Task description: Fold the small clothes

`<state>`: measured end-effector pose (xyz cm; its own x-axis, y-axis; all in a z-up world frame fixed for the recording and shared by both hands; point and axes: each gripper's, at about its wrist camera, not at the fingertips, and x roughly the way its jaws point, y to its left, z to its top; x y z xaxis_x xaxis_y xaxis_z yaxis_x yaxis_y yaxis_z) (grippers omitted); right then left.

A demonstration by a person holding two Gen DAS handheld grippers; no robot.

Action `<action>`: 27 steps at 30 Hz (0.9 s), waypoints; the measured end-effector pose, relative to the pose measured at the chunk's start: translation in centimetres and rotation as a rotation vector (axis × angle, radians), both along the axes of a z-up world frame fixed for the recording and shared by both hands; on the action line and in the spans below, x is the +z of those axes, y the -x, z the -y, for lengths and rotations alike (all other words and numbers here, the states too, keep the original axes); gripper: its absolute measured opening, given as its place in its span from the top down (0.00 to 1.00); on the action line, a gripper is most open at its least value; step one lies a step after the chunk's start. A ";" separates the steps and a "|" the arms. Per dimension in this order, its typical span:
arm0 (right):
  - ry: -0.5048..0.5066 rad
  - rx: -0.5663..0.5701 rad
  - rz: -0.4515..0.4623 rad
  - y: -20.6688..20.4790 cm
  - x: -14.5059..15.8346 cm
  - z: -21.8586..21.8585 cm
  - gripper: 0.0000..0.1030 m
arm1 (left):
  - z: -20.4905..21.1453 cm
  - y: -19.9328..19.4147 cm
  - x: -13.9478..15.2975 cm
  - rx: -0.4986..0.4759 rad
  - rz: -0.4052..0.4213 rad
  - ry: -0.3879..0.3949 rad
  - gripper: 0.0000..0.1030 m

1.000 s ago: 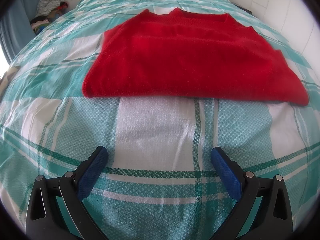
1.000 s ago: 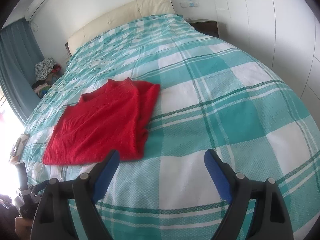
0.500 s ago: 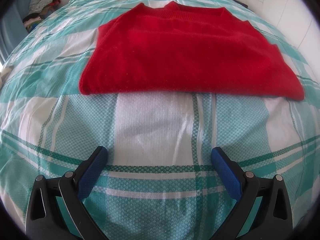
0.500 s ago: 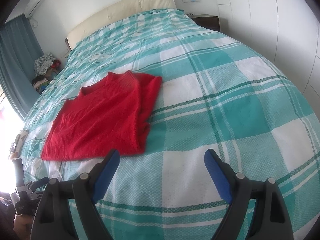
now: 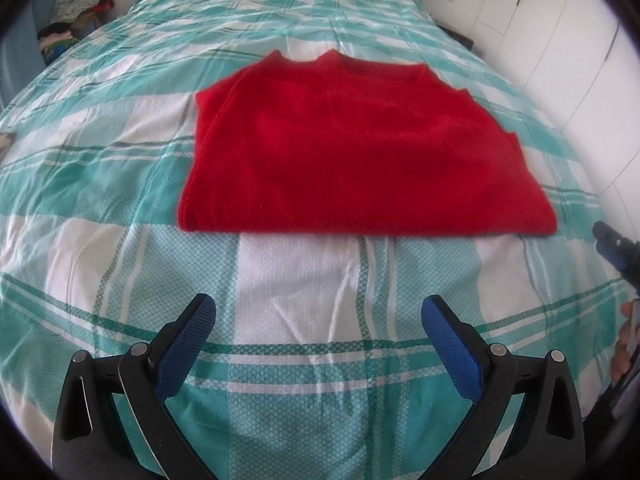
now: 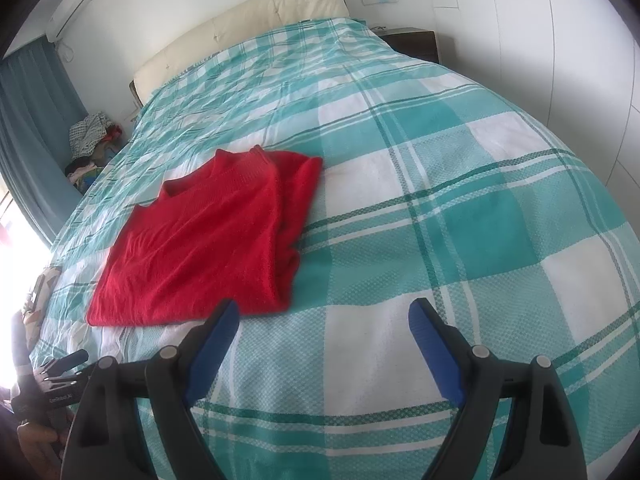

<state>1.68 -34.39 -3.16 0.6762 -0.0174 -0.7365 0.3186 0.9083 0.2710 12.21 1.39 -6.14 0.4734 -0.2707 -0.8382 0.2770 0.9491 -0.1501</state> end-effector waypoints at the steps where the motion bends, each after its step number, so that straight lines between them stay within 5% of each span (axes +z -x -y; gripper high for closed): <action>1: -0.001 0.001 -0.001 0.0 0.0 0.0 0.17 | -0.2 0.0 0.3 0.009 0.014 0.005 0.00; 12: 0.056 -0.042 -0.052 -0.4 -0.5 0.4 0.10 | 0.7 1.3 2.7 0.020 0.203 -0.114 0.00; 20: 0.274 -0.102 -0.104 -0.6 0.0 -0.2 0.10 | 1.6 1.9 2.6 -0.006 0.227 -0.163 0.00; 27: 0.366 -0.105 -0.099 -0.4 0.5 -0.7 0.10 | 1.6 2.1 2.4 -0.002 0.227 -0.165 0.00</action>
<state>2.11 -33.69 -2.62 0.5827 -0.3559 -0.7307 0.4231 0.9004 -0.1012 10.08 -0.18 -3.78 0.6535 -0.1406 -0.7438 0.2874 0.9551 0.0720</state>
